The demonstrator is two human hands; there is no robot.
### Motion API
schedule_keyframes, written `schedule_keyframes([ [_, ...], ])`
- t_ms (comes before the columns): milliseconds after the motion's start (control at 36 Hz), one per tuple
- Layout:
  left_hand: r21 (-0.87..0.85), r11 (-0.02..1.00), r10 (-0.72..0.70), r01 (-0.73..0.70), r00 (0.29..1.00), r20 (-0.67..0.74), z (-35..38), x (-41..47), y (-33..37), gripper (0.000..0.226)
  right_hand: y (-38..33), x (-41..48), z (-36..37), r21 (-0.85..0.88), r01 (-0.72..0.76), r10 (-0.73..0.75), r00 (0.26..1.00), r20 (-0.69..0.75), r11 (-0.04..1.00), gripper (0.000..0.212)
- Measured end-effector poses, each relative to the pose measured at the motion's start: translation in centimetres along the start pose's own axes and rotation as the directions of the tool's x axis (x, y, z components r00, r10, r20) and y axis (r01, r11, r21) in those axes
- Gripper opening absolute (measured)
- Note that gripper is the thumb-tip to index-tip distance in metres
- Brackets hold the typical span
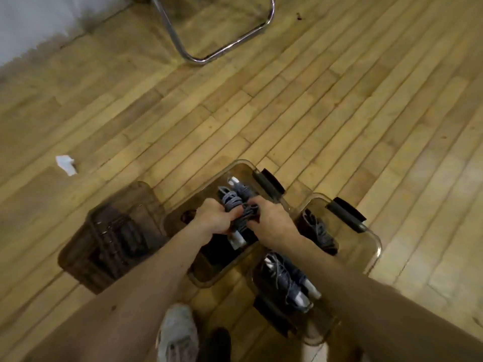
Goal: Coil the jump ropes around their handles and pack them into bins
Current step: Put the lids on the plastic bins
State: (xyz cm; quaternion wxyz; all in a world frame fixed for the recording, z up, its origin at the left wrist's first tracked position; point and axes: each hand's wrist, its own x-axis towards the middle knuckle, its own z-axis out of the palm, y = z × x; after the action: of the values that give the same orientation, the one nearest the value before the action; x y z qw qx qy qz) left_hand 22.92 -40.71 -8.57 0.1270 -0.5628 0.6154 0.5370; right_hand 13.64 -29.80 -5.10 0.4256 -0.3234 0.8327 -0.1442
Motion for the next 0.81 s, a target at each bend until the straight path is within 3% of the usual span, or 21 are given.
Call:
schedule_keyframes([
  [111, 0.245, 0.968, 0.083, -0.051, 0.989, -0.119, 1.2, 2.4, -0.6, 0.028, 1.4, 2.4, 2.2, -0.034, 0.013, -0.014, 1.0, -0.027, 0.999, 0.038],
  [278, 0.3, 0.95, 0.148, -0.084, 0.969, -0.198, 2.4, 3.2, -0.9, 0.034, 2.3, 4.1, 2.6, -0.146, 0.007, -0.017, 0.998, -0.068, 0.989, 0.039],
  [444, 0.105, 0.988, 0.122, -0.116, 0.991, -0.048, 0.0, 2.4, -1.1, 0.031, 0.5, 3.6, 1.4, -0.295, 0.009, -0.028, 0.998, -0.059, 0.955, 0.04],
  [528, -0.041, 0.982, 0.172, -0.184, 0.965, -0.196, -2.8, 0.2, -1.7, 0.015, -2.7, 2.6, 1.5, -0.37, 0.065, -0.133, 0.978, -0.162, 0.927, 0.042],
  [611, -0.108, 0.966, 0.172, -0.235, 0.897, -0.408, -6.7, -1.2, -5.1, 0.016, -6.6, 1.9, 3.4, -0.365, 0.287, -0.384, 0.894, -0.231, 0.886, 0.03],
  [694, -0.088, 0.992, 0.018, -0.087, 0.807, -0.59, -10.9, -1.2, -11.5, 0.021, -11.1, 1.0, 7.3, -0.276, 0.466, -0.5, 0.864, -0.066, 0.841, 0.021],
  [750, -0.13, 0.987, -0.157, 0.095, 0.755, -0.637, -12.8, -0.9, -16.1, 0.039, -13.5, 0.7, 10.8, -0.152, 0.451, -0.436, 0.891, 0.124, 0.879, 0.023],
  [806, -0.167, 0.96, -0.281, 0.226, 0.746, -0.604, -13.3, -0.3, -20.0, 0.057, -14.1, 1.2, 13.9, -0.06, 0.343, -0.319, 0.915, 0.247, 0.937, 0.033],
])
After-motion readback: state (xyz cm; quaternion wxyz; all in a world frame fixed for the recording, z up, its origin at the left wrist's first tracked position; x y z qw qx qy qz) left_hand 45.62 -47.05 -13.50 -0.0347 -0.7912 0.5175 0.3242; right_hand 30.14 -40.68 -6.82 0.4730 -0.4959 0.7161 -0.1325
